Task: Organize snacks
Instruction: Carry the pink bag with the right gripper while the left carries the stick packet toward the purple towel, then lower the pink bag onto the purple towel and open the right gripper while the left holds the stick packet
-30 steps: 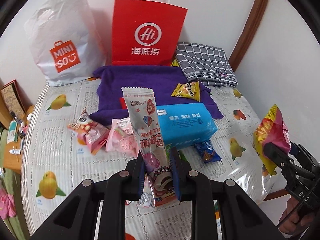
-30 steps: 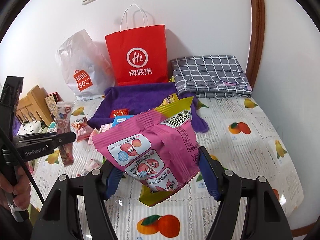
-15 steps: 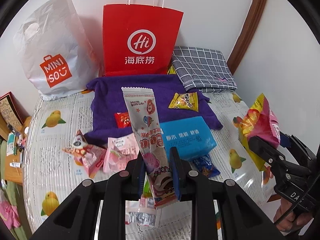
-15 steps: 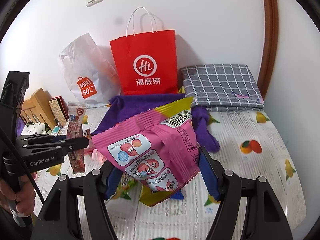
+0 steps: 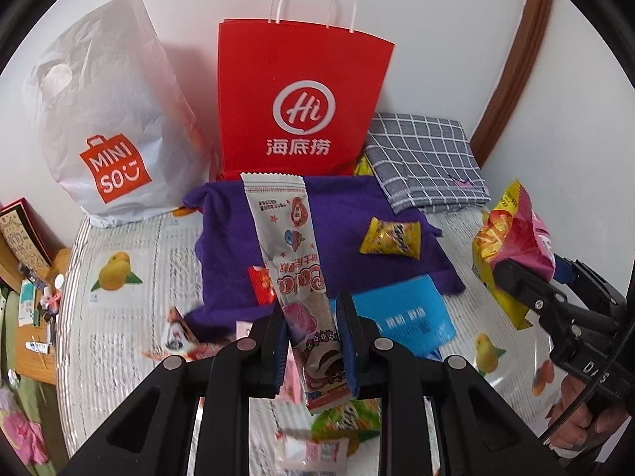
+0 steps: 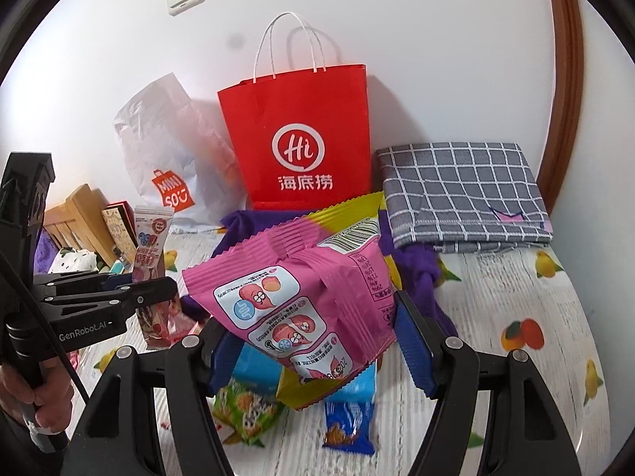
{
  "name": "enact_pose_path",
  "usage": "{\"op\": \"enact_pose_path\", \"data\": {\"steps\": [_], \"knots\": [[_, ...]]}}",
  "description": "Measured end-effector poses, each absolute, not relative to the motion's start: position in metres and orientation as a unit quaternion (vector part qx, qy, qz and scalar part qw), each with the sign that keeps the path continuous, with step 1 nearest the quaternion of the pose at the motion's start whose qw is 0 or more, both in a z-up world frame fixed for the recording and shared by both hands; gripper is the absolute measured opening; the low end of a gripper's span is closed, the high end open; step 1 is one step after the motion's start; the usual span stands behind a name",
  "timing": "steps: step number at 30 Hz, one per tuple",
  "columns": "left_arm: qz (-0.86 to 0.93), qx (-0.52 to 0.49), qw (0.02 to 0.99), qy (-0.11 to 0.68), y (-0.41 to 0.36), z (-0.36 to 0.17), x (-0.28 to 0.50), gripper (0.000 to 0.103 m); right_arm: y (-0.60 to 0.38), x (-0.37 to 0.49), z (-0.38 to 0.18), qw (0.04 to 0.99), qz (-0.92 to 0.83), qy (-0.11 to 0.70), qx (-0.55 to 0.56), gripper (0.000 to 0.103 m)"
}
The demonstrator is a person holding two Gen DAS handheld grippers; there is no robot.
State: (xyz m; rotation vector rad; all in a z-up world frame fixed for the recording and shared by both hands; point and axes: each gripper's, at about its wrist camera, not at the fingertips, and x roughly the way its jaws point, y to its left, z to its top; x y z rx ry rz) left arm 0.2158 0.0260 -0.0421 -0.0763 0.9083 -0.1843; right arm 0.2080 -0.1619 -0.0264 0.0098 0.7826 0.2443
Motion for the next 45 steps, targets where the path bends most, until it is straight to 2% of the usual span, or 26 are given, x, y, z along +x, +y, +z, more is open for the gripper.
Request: {"op": "enact_pose_path", "data": {"steps": [12, 32, 45], "knots": [[-0.071, -0.039, 0.898, 0.433, 0.042, -0.041, 0.268, 0.022, -0.150, 0.267, -0.033, 0.913, 0.143, 0.381, -0.006, 0.069], [-0.068, -0.046, 0.888, 0.453, 0.055, -0.077, 0.328, 0.022, -0.137, 0.333, -0.075, 0.889, 0.180, 0.421, 0.012, 0.069], [-0.064, -0.050, 0.870, 0.486, 0.060, -0.113, 0.348, 0.022, -0.122, 0.343, -0.109, 0.870, 0.196, 0.451, -0.022, 0.069]]}}
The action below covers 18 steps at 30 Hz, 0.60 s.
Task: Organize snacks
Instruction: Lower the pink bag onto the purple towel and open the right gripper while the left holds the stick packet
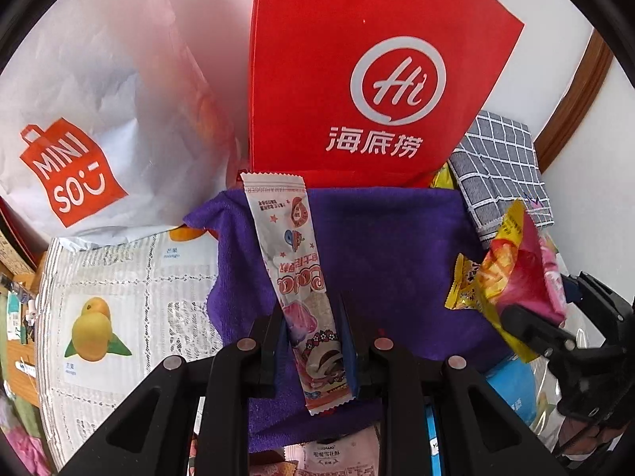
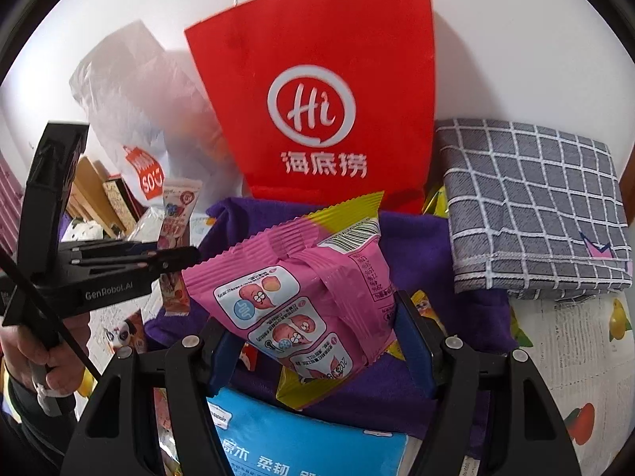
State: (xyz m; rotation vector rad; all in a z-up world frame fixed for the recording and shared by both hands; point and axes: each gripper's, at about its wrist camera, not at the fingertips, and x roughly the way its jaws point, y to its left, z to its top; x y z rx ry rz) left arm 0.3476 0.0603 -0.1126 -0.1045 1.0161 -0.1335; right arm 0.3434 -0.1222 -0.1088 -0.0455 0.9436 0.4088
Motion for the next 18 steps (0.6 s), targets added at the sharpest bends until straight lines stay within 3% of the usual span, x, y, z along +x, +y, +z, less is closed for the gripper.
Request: {"op": "enact_pose_path", "data": {"steps": [18], "knots": [[-0.066, -0.043, 0.862, 0.501, 0.051, -0.127, 0.354, 0.022, -0.121, 0.353, -0.137, 0.840, 0.211, 0.498, -0.030, 0.069]]}}
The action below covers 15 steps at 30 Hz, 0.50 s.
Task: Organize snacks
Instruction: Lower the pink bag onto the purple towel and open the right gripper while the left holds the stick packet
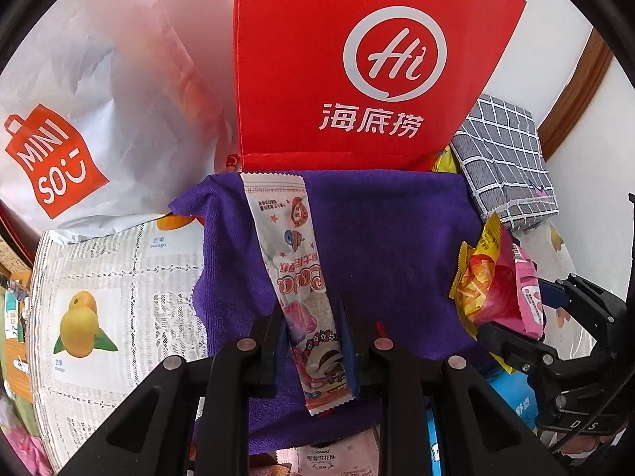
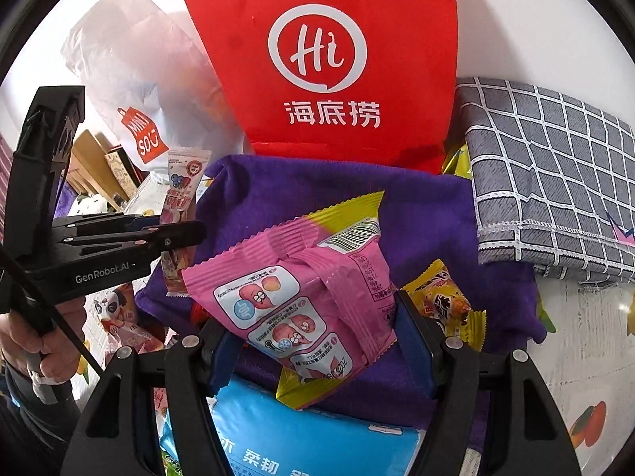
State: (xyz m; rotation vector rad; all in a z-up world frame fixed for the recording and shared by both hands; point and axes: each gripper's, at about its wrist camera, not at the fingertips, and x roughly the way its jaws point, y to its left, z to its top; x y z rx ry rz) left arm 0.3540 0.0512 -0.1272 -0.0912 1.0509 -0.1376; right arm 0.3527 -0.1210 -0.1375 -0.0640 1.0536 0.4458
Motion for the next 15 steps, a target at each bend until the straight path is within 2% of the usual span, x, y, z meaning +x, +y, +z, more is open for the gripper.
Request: {"op": "enact_pose_path", "data": {"steps": [15], "knots": [[-0.068, -0.043, 0.857, 0.509, 0.050, -0.133, 0.357, 0.022, -0.110, 0.349, -0.148, 0.832, 0.215, 0.508, -0.060, 0.070]]}}
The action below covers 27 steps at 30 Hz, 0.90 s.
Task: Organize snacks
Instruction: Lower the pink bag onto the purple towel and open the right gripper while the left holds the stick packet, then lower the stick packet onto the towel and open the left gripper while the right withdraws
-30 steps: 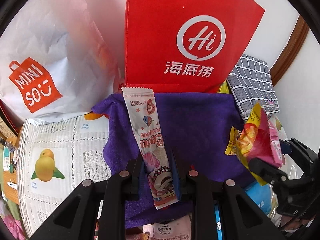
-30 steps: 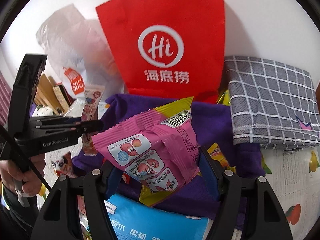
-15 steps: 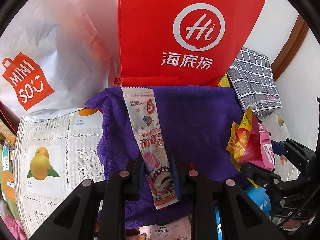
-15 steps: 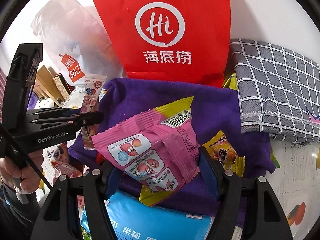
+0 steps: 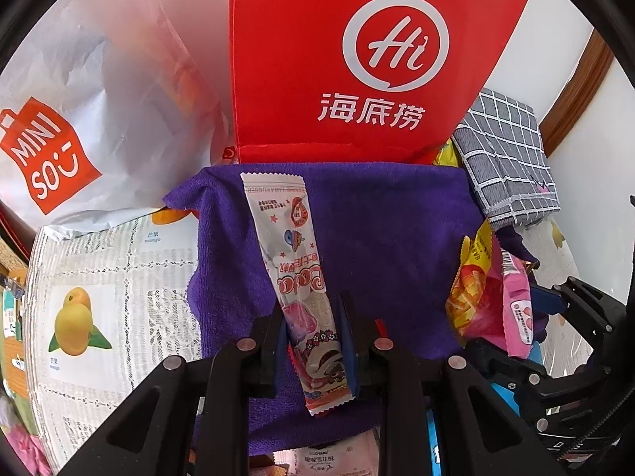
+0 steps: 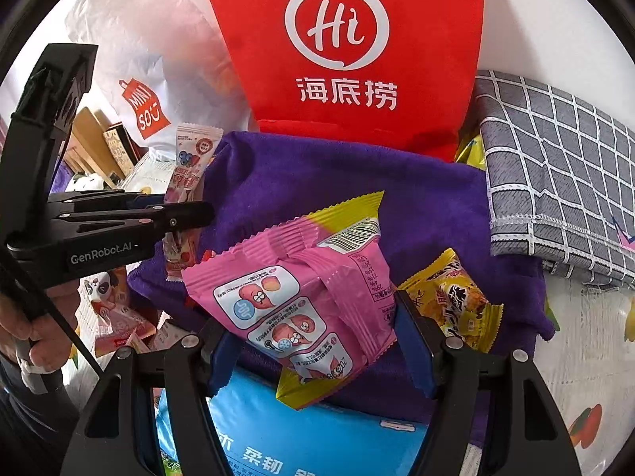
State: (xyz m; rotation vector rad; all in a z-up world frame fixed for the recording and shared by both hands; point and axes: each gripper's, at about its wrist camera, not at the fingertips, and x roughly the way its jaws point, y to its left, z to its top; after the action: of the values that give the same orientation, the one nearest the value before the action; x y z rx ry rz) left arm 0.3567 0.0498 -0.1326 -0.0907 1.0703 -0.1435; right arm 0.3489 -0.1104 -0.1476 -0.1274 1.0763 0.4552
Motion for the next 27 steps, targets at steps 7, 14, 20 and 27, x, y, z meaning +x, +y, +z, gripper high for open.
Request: {"op": "enact_pose_path", "data": {"steps": [7, 14, 20, 27], "knots": [[-0.074, -0.038, 0.852, 0.516, 0.045, -0.137, 0.359, 0.022, -0.112, 0.352, -0.148, 0.831, 0.215, 0.511, -0.054, 0.070], [-0.076, -0.036, 0.850, 0.520, 0.042, -0.139, 0.359, 0.022, -0.113, 0.349, -0.142, 0.837, 0.222, 0.498, -0.056, 0.076], [-0.077, -0.043, 0.849, 0.522, 0.046, -0.138, 0.360, 0.022, -0.119, 0.344, -0.125, 0.848, 0.231, 0.476, -0.041, 0.078], [-0.080, -0.044, 0.846, 0.526, 0.046, -0.140, 0.360, 0.022, -0.128, 0.340, -0.108, 0.859, 0.232, 0.455, -0.016, 0.079]]}}
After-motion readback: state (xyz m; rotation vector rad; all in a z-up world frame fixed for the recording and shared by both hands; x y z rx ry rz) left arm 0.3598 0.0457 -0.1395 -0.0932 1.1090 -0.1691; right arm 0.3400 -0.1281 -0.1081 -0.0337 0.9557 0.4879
